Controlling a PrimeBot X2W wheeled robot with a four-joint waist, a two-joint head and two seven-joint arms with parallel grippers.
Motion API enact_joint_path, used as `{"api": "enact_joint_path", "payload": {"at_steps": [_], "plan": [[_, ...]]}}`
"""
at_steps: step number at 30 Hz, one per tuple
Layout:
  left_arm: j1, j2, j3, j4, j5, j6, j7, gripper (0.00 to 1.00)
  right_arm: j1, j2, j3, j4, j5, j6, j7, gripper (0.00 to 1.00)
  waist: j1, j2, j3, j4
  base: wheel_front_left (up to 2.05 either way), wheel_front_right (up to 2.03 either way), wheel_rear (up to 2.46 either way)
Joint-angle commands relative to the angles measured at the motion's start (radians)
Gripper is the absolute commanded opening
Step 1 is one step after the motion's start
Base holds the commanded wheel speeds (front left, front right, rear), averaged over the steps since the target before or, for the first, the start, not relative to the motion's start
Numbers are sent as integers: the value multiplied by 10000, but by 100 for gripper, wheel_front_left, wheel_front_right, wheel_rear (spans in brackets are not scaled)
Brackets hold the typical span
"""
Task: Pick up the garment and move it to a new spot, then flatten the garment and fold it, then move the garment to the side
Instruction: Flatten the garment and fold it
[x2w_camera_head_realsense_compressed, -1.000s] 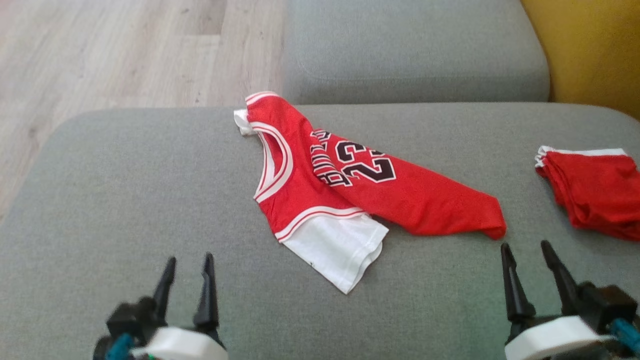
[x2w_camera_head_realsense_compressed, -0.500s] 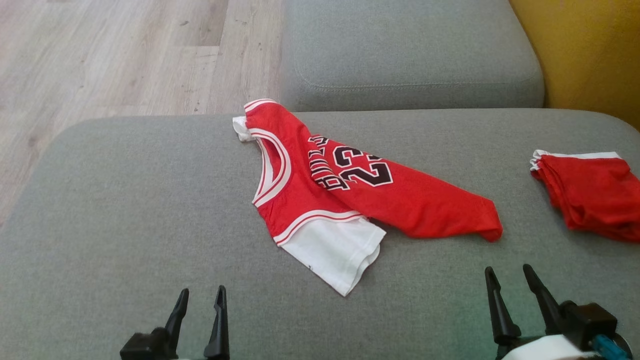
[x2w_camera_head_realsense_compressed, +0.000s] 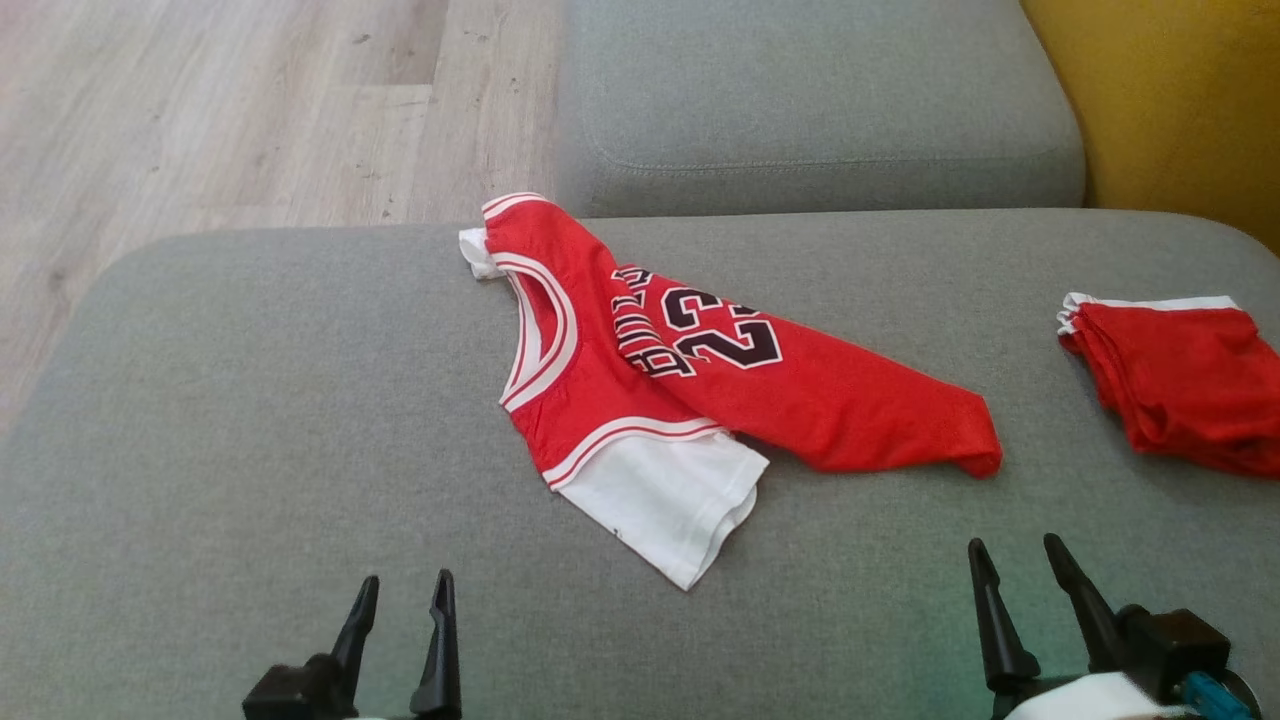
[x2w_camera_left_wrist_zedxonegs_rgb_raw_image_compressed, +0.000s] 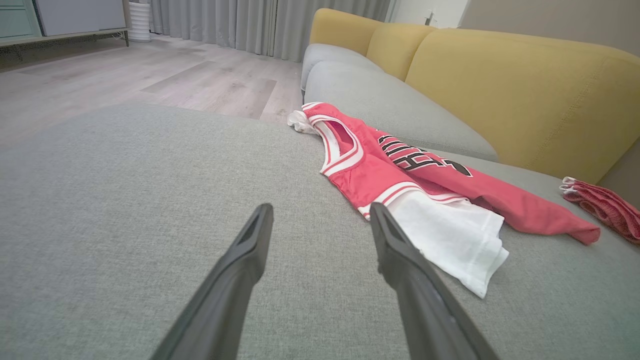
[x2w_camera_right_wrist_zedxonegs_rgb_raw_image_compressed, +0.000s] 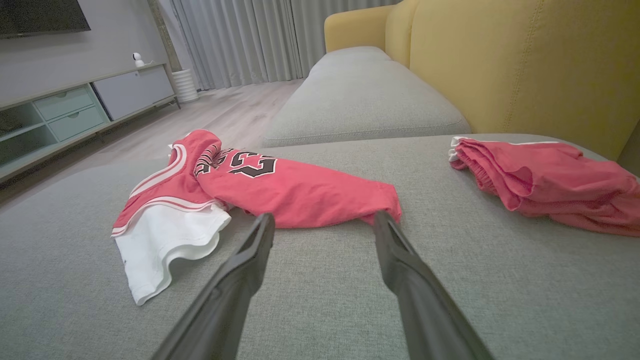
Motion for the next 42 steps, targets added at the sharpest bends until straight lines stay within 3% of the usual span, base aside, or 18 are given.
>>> {"api": "enact_joint_path", "payload": {"at_steps": [1,8,18,26,32,35,36,37,42], "plan": [[-551,90,279,-346,114,36,-39,100,-530,-68,233,-303,19,-7,-101,100,0,-1,24,-19,0,0,0],[-1053,-149,-380,-338,416,-209,372,100,-750,-68,182,-441,-170,-7,1,100,0,-1,332,-248,0,0,0],[-2865,-1397,-2265,1173,1135,-1476,1479,100,-1323,-68,425,-787,-463,-7,276,100,0,-1,1033,-1159,0,0,0],[-3848,-1955,-2418,3280,1109,-1943,1619,100,-1646,-68,588,-843,-534,-7,292,100,0,-1,1548,-1925,0,0,0],[-4266,-2152,-2355,4746,1066,-2001,1504,100,-1703,-68,490,-788,-547,-7,218,100,0,-1,1704,-2202,0,0,0],[-4329,-2227,-2403,5467,1052,-1887,1661,49,-1645,-68,388,-745,-547,-7,177,100,0,-1,1644,-2146,0,0,0],[-4337,-2235,-2423,5621,1067,-1843,1692,37,-1640,-68,381,-733,-536,-7,169,100,0,-1,1619,-2117,0,0,0],[-4350,-2249,-2439,5733,1079,-1822,1678,2,-1640,-68,381,-724,-518,-7,159,100,0,-1,1591,-2077,0,0,0],[-4435,-2266,-2313,5765,1074,-1745,1136,0,-1605,-68,312,-716,-451,-7,114,100,0,-1,1459,-1750,0,0,0]]}}
